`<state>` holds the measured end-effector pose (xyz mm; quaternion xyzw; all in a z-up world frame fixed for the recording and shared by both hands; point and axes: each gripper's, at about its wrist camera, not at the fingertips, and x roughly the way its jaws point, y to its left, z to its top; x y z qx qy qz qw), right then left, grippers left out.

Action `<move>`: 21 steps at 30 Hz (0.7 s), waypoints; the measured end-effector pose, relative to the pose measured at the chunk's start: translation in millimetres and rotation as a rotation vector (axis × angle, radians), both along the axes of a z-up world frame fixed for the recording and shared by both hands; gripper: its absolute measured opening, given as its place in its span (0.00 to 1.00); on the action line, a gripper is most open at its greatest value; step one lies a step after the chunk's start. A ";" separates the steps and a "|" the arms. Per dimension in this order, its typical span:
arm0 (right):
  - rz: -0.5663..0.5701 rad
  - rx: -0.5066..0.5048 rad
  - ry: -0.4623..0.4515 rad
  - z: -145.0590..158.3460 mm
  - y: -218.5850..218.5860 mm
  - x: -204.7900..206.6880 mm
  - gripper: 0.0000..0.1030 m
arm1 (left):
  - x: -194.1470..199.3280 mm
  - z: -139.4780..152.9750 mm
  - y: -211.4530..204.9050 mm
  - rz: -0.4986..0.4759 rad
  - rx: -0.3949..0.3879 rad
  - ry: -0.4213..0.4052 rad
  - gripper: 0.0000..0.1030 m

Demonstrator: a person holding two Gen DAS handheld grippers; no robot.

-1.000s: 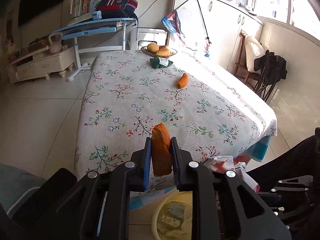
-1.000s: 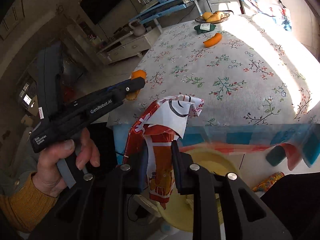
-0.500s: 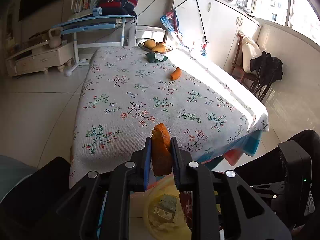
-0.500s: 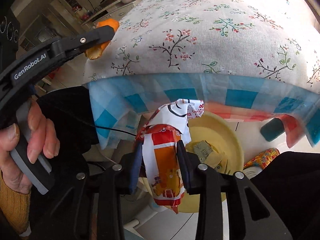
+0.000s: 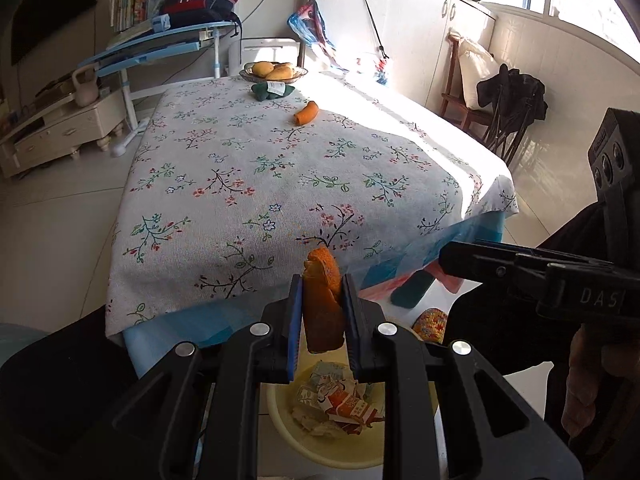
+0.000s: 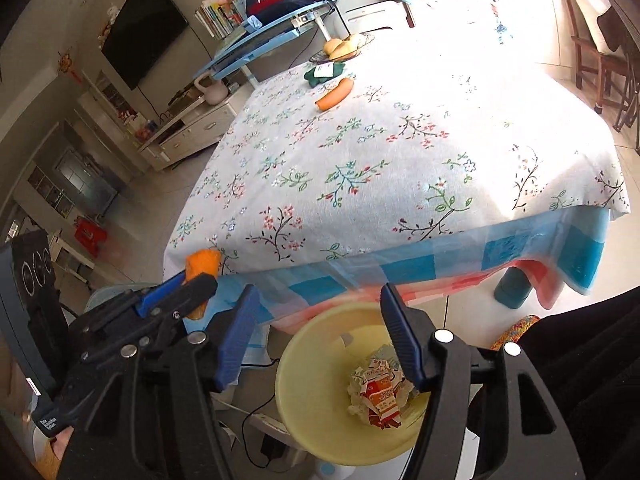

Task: Collect trash
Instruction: 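Open the right tool to drop the snack bag while the left drops the peel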

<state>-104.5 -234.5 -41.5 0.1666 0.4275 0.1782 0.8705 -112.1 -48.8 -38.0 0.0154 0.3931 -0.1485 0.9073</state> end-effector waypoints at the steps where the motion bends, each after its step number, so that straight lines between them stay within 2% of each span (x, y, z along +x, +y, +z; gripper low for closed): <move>1: -0.017 0.008 -0.015 2.6 -3.6 -0.9 0.61 | -1.8 -1.9 -3.1 -0.012 0.007 0.008 0.18; 6: -0.080 0.042 -0.071 12.6 -15.8 -3.3 0.61 | -4.3 -19.0 -16.1 -0.078 0.057 0.089 0.18; 9: -0.098 0.054 -0.087 17.3 -21.5 -4.2 0.62 | -5.7 -33.0 -22.6 -0.110 0.086 0.145 0.26; 13: -0.102 0.061 -0.094 20.2 -23.9 -4.7 0.63 | -9.0 -33.4 -25.5 -0.103 0.120 0.124 0.42; 15: -0.101 0.061 -0.097 20.4 -24.8 -5.2 0.63 | -10.1 -29.9 -22.9 -0.083 0.120 0.104 0.47; 21: -0.098 0.061 -0.101 20.2 -24.0 -6.2 0.63 | -7.9 -25.9 -13.0 -0.031 0.110 0.083 0.53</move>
